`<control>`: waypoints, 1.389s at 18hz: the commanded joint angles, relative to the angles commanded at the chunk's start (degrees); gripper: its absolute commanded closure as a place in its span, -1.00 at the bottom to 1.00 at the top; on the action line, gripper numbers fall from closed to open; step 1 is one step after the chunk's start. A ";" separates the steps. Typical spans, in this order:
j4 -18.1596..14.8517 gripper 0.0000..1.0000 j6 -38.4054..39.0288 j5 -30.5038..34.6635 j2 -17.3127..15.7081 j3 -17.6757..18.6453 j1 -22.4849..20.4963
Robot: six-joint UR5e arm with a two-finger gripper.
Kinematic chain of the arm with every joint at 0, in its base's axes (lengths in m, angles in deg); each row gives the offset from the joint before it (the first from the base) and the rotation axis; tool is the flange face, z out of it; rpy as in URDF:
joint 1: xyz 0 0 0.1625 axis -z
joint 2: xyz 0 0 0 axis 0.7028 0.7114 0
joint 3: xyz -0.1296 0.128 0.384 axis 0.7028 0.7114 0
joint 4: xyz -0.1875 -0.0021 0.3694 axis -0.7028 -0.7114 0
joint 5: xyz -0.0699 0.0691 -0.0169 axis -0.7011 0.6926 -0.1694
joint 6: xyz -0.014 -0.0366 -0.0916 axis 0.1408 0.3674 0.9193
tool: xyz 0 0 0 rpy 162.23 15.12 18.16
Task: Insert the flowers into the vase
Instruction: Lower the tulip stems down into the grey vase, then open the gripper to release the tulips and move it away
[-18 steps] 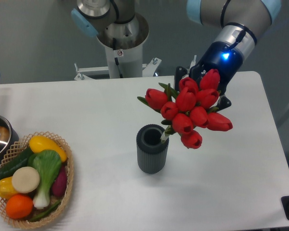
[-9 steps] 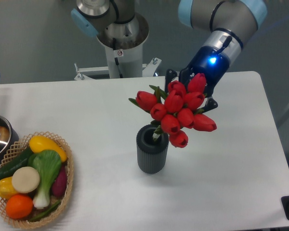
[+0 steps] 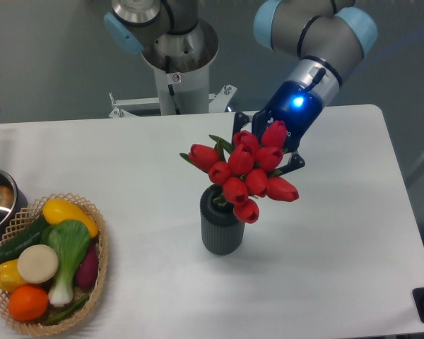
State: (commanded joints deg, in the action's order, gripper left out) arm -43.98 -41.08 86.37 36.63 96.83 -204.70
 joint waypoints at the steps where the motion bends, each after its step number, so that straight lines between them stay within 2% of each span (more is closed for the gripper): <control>1: 0.00 1.00 -0.62 0.00 0.09 0.35 0.00; 7: 1.67 0.98 -3.43 2.63 1.49 2.81 0.00; 11: 2.02 0.86 -6.24 4.92 2.02 5.53 -0.09; 14: 2.11 0.67 -8.35 5.10 2.28 6.94 0.00; 20: 2.02 0.06 -8.36 5.10 2.29 9.14 0.00; 21: 2.02 -0.12 -8.36 5.10 2.20 9.49 0.00; 22: 2.02 -0.41 -8.36 5.19 2.20 9.67 -0.09; 23: 2.02 -0.88 -8.18 5.62 2.02 9.84 -0.09; 24: 2.11 -1.00 -7.92 7.54 0.98 10.11 -0.09; 25: 2.02 -1.00 -8.00 8.86 0.79 10.20 -0.44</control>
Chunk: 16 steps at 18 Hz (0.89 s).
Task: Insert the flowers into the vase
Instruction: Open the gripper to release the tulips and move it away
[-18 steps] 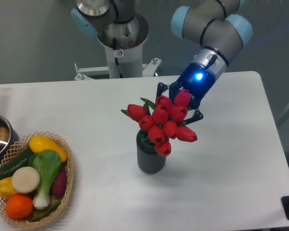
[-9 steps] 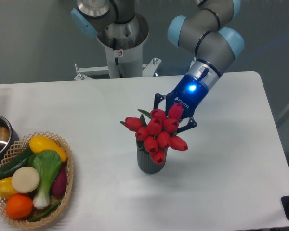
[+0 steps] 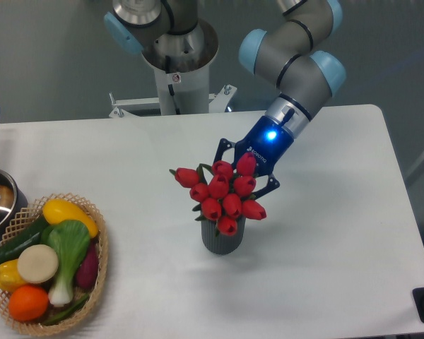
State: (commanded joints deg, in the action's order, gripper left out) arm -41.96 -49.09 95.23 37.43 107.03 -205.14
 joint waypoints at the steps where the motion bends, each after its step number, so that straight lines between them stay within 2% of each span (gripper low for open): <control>1: 0.00 -1.00 0.00 0.19 -0.09 0.17 -0.53; 6: 0.00 -1.00 -0.18 1.85 -0.88 0.53 -3.16; 13: -0.09 -1.00 -0.44 2.91 -3.43 1.41 -9.66; 16: 0.00 -1.00 -0.62 8.95 -4.39 0.36 -12.65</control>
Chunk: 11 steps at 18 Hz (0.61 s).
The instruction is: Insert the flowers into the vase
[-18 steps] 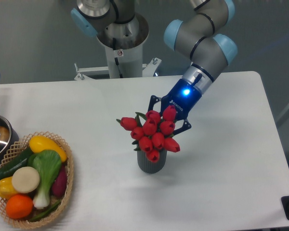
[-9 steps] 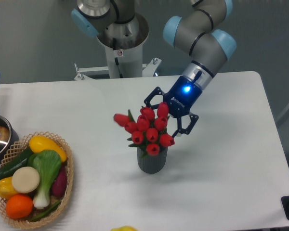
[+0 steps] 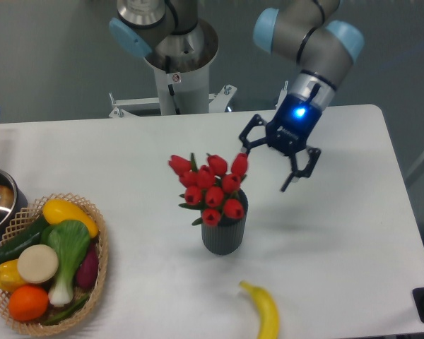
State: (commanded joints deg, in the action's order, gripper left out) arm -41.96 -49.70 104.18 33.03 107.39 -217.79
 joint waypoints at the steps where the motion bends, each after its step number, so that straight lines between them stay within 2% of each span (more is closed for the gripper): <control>1: 0.00 -1.00 0.00 2.90 -0.18 -0.88 -0.53; 4: 0.00 -1.00 0.00 12.56 -0.18 -3.78 -1.50; 8: 0.00 -1.00 -0.78 26.36 2.27 -7.99 -1.42; 11: 0.26 -1.00 -8.50 36.30 4.12 -9.58 -1.33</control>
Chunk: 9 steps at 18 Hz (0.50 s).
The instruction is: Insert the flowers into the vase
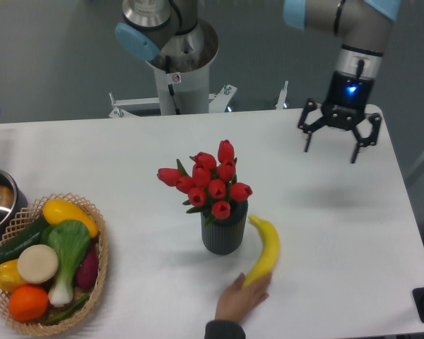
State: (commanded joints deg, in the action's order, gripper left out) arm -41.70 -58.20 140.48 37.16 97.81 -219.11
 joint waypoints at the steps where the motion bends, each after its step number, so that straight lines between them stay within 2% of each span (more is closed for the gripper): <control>1: 0.00 -1.00 -2.03 1.42 0.87 -0.87 0.00; 7: 0.18 -1.00 -7.66 6.61 8.25 -7.38 -0.26; 9: 0.35 -1.00 -9.69 8.89 9.05 -7.83 0.09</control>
State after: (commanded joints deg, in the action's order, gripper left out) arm -41.35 -67.88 149.38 46.21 89.98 -219.03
